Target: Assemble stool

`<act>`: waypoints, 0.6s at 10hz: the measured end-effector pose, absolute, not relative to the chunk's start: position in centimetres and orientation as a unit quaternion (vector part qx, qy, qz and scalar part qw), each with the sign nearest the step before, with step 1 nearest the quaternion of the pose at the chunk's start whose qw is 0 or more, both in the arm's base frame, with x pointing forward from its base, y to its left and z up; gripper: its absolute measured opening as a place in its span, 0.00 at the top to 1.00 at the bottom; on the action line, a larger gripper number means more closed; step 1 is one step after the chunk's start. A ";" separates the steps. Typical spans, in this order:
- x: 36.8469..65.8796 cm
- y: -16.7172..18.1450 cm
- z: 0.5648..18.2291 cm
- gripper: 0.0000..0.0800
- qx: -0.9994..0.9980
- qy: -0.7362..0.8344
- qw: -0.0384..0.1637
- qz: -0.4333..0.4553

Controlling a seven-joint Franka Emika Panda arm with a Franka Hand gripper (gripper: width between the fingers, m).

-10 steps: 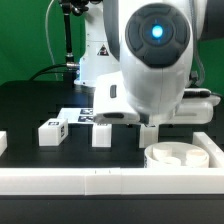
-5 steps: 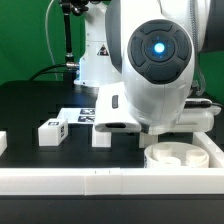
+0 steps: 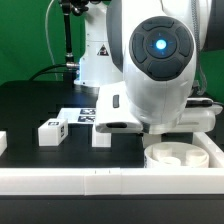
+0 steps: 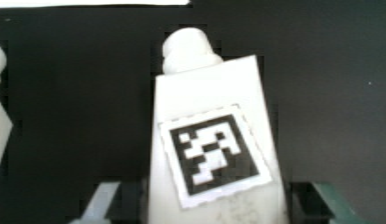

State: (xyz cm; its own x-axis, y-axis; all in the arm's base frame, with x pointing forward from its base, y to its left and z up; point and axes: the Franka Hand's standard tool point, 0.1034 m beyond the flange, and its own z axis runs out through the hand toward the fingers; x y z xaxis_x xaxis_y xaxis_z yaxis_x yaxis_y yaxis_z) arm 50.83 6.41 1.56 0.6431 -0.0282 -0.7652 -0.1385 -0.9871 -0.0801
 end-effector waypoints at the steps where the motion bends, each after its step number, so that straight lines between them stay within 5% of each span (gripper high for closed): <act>1: 50.9 6.4 1.6 0.59 -0.904 0.045 0.066 0.419; 3: 51.1 6.5 2.6 0.59 -0.905 0.043 0.067 0.418; 6: 51.4 7.2 6.8 0.59 -0.903 0.040 0.064 0.422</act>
Offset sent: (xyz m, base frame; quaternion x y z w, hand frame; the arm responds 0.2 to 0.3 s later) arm -0.0016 0.0106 0.0455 0.0065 -0.0348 0.0043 0.9994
